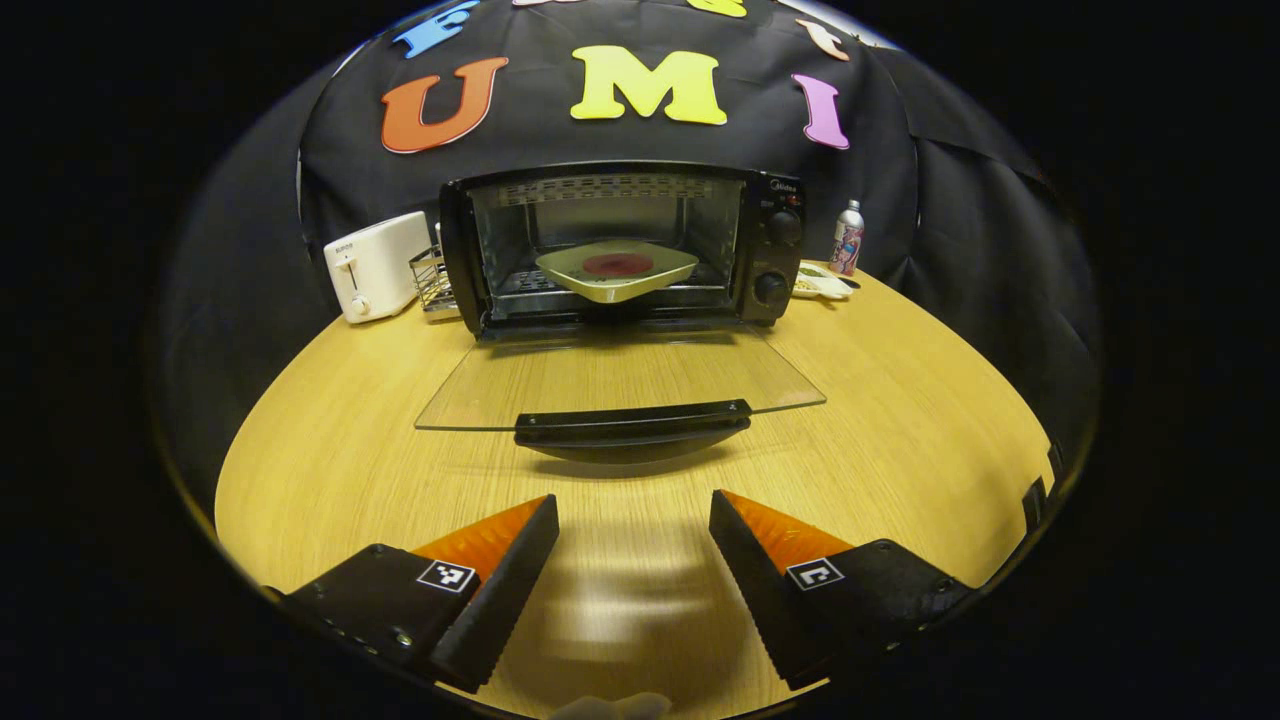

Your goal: Open the electric oven with the left hand, put the food in, and close the electric oven.

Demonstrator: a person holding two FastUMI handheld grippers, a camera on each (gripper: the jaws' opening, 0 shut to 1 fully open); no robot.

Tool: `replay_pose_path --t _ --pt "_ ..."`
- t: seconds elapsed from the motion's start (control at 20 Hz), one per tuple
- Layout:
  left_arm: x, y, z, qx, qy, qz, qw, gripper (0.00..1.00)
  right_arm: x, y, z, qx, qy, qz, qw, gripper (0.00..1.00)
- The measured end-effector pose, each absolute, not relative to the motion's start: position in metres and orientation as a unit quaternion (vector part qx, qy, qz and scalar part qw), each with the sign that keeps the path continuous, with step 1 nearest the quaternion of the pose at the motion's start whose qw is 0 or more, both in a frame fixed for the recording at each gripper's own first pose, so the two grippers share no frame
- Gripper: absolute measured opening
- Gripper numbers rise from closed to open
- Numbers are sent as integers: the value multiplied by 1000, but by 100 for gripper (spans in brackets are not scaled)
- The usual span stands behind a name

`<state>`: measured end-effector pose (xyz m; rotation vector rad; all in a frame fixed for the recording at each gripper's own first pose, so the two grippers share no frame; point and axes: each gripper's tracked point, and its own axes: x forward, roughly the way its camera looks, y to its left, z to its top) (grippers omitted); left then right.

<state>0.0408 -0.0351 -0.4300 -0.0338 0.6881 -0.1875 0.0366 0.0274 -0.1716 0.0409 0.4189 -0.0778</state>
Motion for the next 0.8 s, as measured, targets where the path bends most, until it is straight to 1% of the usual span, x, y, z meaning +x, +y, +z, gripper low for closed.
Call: replay_pose_path --t 0.05,0.15,0.2,0.25,0.3,0.35,0.4,0.45,0.5,0.55,0.8 --pt "47 -37 -435 -19 338 -90 937 97 37 27 -170 20 210 -39 977 100" --pt "58 -40 -444 -17 342 -89 936 97 35 22 -171 12 214 -41 976 100" --pt "61 -38 -449 -12 346 -86 934 97 35 20 -172 8 217 -42 975 96" --pt "64 -37 -452 -12 348 -86 933 100 34 19 -172 5 219 -41 975 96" --pt "69 -39 -449 -9 339 -87 937 98 35 17 -172 2 220 -43 975 96" --pt "70 -38 -451 -5 343 -88 935 97 36 14 -173 3 222 -45 974 96" --pt "73 -38 -449 -4 339 -89 936 97 37 13 -172 7 222 -46 974 100" --pt "75 -38 -451 -3 343 -88 935 97 38 12 -174 11 223 -47 974 96" --pt "75 -36 -452 -8 347 -86 934 96 39 12 -174 14 224 -47 973 100" --pt "75 -37 -451 -14 349 -84 933 97 40 12 -174 14 224 -47 973 96" --pt "78 -35 -437 -6 343 -90 935 97 49 14 -175 18 221 -41 974 97"
